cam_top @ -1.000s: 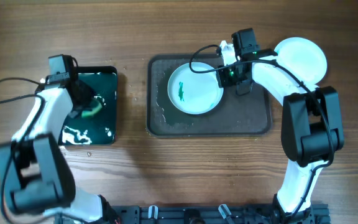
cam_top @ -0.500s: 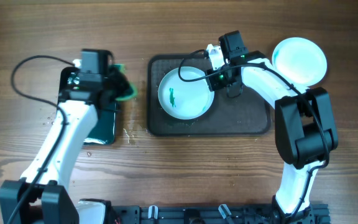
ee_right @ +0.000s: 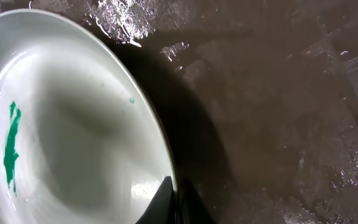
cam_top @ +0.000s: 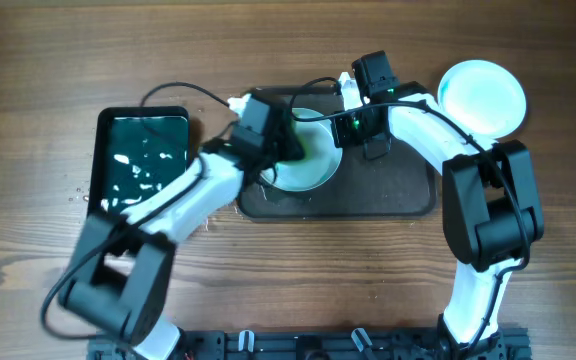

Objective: Clean dirty plates on tray and stack at the side
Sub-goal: 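Scrub the light blue plate with the sponge in the left gripper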

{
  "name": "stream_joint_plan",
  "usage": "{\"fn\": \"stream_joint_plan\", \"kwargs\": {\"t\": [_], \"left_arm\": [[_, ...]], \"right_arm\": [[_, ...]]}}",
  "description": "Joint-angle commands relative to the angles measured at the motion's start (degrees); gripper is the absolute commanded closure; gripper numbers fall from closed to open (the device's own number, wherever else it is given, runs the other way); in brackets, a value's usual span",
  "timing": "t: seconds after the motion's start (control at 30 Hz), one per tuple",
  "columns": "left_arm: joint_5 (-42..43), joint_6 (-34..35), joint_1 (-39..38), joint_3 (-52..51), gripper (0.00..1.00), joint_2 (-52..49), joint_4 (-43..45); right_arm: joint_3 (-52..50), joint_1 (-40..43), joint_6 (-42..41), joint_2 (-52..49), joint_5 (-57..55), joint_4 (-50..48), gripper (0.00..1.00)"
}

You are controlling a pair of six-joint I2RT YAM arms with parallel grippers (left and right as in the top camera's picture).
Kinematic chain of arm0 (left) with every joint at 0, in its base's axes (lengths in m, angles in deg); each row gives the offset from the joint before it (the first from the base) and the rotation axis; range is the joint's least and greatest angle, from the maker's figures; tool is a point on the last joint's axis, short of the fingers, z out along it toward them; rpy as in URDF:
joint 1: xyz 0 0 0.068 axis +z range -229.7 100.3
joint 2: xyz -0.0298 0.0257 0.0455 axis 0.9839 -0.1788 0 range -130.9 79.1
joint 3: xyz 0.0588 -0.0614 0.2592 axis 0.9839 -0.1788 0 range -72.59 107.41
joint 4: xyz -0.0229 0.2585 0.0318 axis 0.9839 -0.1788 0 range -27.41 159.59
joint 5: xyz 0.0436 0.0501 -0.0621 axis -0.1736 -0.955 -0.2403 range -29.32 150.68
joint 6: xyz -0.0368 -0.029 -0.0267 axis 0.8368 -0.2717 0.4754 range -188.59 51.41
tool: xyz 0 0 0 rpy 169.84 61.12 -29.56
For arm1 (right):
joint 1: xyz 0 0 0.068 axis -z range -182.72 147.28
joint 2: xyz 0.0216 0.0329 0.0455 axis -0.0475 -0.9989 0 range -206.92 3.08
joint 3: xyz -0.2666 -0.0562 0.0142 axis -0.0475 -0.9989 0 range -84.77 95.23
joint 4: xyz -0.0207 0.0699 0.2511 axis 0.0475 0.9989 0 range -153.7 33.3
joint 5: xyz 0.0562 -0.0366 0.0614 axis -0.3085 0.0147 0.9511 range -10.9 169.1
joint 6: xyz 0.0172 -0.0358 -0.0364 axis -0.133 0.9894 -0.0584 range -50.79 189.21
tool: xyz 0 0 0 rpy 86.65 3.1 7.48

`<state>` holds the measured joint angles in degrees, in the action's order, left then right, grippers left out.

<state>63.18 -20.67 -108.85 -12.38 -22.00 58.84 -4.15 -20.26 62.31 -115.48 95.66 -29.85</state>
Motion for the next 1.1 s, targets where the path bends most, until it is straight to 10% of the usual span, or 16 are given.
{"fn": "stream_joint_plan", "kwargs": {"t": [0.0,0.5,1.07], "left_arm": [[-0.26,3.78,-2.64,0.55,0.96,-5.46,3.96],[-25.31,-8.76,1.92,0.57,0.96,-6.43,-6.97],[-12.13,-8.48,3.02,0.57,0.96,10.56,-4.44]], "right_arm": [[-0.5,-0.02,-1.68,-0.61,1.18,0.13,0.96],[-0.5,-0.02,-0.59,-0.61,1.11,0.11,0.96],[-0.28,-0.02,0.87,-0.59,1.16,-1.97,0.96]]}}
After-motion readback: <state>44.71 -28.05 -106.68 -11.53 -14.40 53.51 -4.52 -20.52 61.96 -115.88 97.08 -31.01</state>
